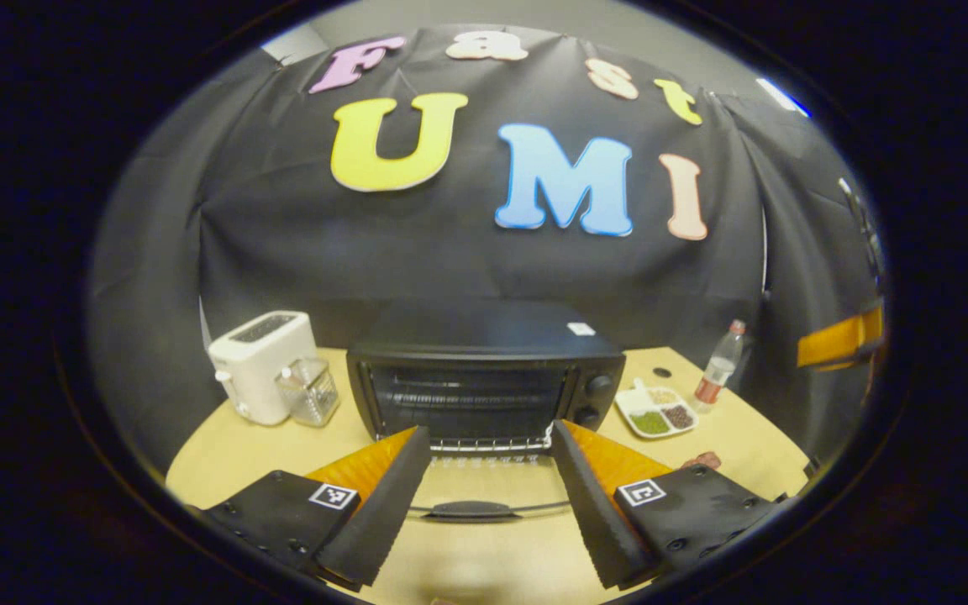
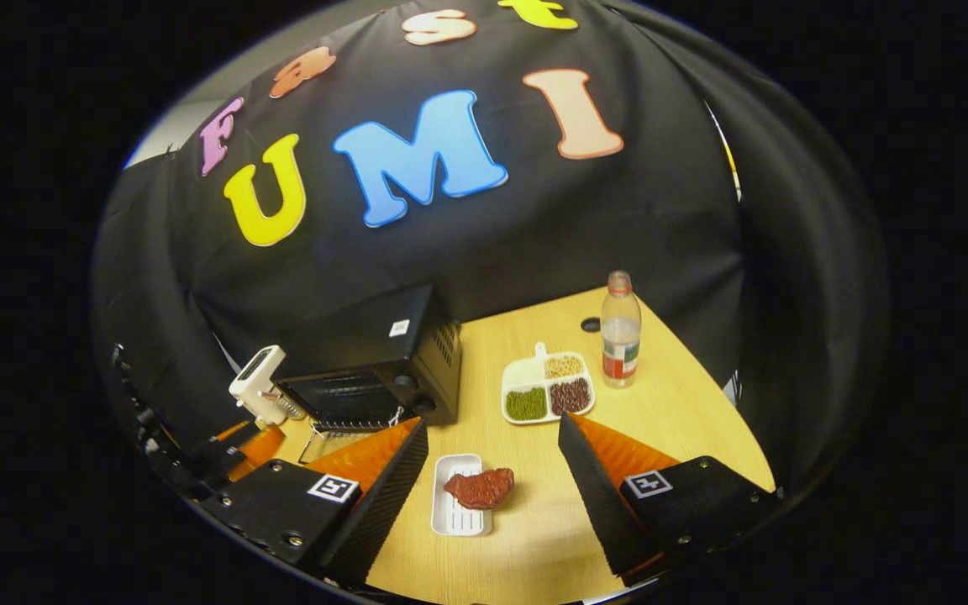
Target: Open the electric oven with the left hand, put the food in, and close the electric oven.
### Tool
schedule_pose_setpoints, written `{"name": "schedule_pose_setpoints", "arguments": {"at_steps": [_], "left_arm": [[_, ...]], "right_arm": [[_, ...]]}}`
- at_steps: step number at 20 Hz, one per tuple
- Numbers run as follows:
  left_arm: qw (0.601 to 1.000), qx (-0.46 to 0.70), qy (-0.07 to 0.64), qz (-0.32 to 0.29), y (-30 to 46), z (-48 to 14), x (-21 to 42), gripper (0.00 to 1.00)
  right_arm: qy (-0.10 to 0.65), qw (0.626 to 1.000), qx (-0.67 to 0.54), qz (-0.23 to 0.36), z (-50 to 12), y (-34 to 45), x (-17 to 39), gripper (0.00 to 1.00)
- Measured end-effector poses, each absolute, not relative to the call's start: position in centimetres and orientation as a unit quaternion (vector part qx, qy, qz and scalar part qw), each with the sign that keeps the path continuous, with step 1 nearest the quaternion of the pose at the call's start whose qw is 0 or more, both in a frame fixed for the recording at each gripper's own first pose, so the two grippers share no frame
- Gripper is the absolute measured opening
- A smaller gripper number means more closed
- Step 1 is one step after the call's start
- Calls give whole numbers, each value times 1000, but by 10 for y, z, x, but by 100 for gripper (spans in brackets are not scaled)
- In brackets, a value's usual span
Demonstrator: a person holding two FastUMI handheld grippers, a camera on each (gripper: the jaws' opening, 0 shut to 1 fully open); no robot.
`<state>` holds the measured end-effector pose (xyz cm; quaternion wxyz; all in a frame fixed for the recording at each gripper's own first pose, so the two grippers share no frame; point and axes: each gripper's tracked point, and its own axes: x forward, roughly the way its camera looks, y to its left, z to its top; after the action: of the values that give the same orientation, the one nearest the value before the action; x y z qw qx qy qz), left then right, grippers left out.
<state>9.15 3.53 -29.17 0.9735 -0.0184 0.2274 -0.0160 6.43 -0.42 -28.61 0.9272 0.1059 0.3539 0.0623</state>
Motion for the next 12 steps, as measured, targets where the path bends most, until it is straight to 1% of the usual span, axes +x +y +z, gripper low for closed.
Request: {"name": "schedule_pose_setpoints", "arguments": {"at_steps": [1,2,4,7,12], "left_arm": [[977,-6,213,-25,32,-274,93,99],[979,5,199,-32,27,-258,94,99],[984,13,174,-44,16,-227,95,99],[987,7,149,-55,1,-195,90,98],[985,15,166,-42,2,-191,76,98]], "right_arm": [[374,919,112,62,-306,-6,60,99],[396,908,122,67,-322,-7,56,99],[432,885,154,77,-346,-5,46,95],[460,865,176,93,-383,1,42,94],[491,842,186,125,-425,12,45,94]]}}
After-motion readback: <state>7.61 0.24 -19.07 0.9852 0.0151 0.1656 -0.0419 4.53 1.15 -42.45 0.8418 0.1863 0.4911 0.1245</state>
